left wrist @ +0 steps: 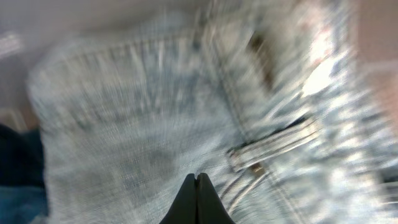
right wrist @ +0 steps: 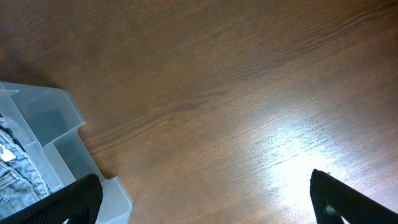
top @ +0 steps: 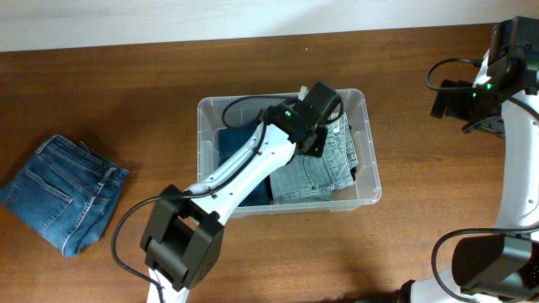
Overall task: Pack container
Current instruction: 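Lower the light-blue jeans onto the black garments and press down, then open the left gripper and withdraw it left out of the box, then lower the left gripper onto the dark-blue jeans and grasp them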
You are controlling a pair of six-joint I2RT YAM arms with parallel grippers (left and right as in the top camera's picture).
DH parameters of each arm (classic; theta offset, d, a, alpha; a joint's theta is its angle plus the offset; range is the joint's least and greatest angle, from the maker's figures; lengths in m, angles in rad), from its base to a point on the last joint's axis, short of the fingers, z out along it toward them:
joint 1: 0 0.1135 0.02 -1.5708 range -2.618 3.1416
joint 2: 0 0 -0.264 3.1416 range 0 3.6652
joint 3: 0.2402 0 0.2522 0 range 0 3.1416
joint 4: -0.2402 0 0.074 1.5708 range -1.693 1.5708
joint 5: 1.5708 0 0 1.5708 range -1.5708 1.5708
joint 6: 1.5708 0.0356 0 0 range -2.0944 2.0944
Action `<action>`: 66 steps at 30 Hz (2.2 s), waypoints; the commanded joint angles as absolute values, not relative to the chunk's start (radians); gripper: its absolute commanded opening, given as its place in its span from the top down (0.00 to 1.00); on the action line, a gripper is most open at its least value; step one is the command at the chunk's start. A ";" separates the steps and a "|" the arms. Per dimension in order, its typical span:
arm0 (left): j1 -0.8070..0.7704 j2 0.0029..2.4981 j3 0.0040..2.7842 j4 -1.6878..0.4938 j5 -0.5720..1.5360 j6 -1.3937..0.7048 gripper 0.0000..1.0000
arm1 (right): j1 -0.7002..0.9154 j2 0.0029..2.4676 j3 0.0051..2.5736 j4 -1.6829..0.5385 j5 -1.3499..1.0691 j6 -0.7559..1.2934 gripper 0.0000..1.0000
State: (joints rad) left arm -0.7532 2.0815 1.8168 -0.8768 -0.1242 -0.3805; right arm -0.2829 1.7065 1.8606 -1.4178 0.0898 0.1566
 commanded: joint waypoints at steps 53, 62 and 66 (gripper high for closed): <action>0.168 1.813 1.996 -1.478 -0.251 -0.445 0.95 | -0.289 1.708 1.864 -1.418 0.102 0.162 0.01; 0.462 1.813 1.839 -1.449 -0.250 -0.464 0.95 | -0.289 1.708 1.864 -1.418 0.102 0.162 0.01; 0.567 1.813 1.734 -1.400 -0.251 -0.463 0.95 | -0.289 1.708 1.864 -1.418 0.102 0.162 0.01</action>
